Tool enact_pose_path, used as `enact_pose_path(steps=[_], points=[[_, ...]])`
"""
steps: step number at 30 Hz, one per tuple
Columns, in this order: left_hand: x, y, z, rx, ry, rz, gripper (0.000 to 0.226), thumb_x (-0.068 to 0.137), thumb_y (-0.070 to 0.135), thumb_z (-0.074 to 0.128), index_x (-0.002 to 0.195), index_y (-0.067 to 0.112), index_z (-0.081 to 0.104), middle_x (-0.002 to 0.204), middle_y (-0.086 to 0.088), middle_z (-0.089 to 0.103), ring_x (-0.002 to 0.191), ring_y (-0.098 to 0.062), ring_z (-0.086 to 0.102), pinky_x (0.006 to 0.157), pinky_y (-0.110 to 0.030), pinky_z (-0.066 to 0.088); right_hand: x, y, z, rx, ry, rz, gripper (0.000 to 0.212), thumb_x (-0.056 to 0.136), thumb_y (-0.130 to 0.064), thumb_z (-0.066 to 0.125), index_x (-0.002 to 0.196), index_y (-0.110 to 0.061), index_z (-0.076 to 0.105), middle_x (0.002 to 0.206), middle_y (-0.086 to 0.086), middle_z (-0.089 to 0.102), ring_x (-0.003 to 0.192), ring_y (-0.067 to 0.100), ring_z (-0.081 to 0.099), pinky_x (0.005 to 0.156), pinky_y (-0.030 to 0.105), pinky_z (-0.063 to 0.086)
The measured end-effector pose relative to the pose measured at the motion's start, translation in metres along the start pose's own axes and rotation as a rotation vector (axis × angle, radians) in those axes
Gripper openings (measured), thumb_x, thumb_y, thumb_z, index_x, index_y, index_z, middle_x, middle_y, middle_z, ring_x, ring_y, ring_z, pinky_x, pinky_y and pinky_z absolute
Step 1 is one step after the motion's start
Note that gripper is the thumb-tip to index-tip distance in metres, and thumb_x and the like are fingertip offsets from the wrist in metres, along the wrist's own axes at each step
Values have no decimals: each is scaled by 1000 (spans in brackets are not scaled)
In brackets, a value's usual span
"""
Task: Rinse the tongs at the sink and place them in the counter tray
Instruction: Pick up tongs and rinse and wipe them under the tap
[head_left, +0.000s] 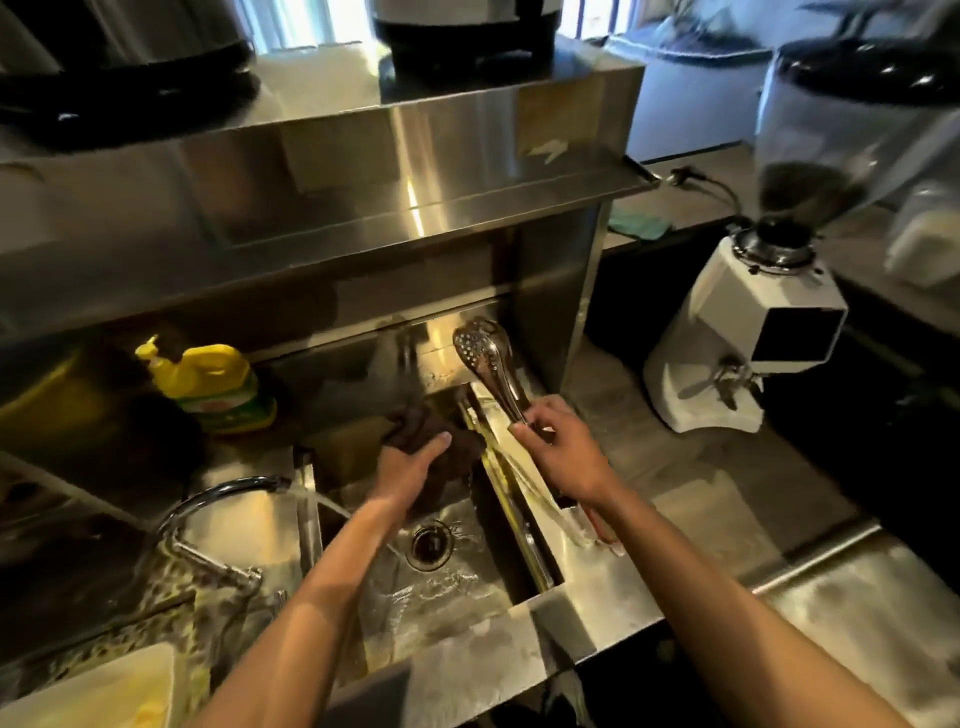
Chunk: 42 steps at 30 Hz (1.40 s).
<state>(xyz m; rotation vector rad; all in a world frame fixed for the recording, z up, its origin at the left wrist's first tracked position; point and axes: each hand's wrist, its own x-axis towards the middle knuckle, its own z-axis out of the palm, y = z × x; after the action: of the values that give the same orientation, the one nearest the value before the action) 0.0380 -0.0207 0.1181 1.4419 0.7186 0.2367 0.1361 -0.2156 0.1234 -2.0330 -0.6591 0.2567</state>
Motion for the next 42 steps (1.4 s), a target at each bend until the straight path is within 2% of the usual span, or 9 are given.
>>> enact_pose_path(steps=[5,10,16,22,26,30,35,38,42], points=[[-10,16,47,4,-194,29,21,84,13,75,100,23,66,104,-4,71,95,-20,67,91,-34,53,-39,1,-44,30,178,66,12,96,-32,64,85,-27,65,112,-6,52,103,7,55,92,26,45],[-30,24,108,33,-361,61,21,83,11,75,97,24,68,85,7,70,82,-13,68,63,-15,54,-85,13,-92,-19,394,159,12,95,-32,65,85,-25,65,110,-2,55,100,11,55,88,26,44],[-66,27,197,168,-596,76,18,76,31,82,89,27,71,95,4,73,91,-16,68,88,-32,54,-150,38,-151,57,657,273,13,93,-27,70,83,-32,62,105,-3,58,98,15,61,88,32,49],[-122,25,298,230,-779,100,14,87,11,72,81,19,63,74,-5,61,55,-9,61,48,-18,47,-219,75,-218,41,822,391,12,92,-33,69,86,-23,69,105,-9,56,95,15,62,91,43,52],[-151,19,359,272,-876,101,8,88,15,72,84,15,65,76,-8,64,70,-22,61,54,-24,48,-258,98,-262,44,907,464,18,92,-34,69,90,-17,70,108,-10,55,97,16,62,93,41,52],[-182,19,414,327,-942,170,10,89,16,71,83,19,64,74,2,66,62,-4,63,49,-10,47,-293,117,-308,8,918,531,23,93,-38,68,91,-14,69,107,-6,54,95,13,61,89,34,51],[-207,22,482,288,-1018,95,7,86,18,73,82,17,68,69,-5,67,61,-18,66,53,-28,50,-319,136,-368,-61,906,561,30,98,-41,59,79,-19,67,97,-8,50,87,8,59,81,26,47],[-217,25,524,282,-1039,112,6,86,19,73,89,21,69,77,1,72,77,-17,70,67,-27,52,-323,149,-408,-98,913,600,37,101,-41,52,84,-11,68,97,-7,48,83,2,57,76,19,41],[-226,31,561,273,-1038,121,10,85,19,75,84,25,67,82,1,71,79,-13,69,79,-34,55,-321,160,-454,-237,941,652,40,102,-42,47,71,-18,55,90,-4,44,74,8,50,71,27,36]])
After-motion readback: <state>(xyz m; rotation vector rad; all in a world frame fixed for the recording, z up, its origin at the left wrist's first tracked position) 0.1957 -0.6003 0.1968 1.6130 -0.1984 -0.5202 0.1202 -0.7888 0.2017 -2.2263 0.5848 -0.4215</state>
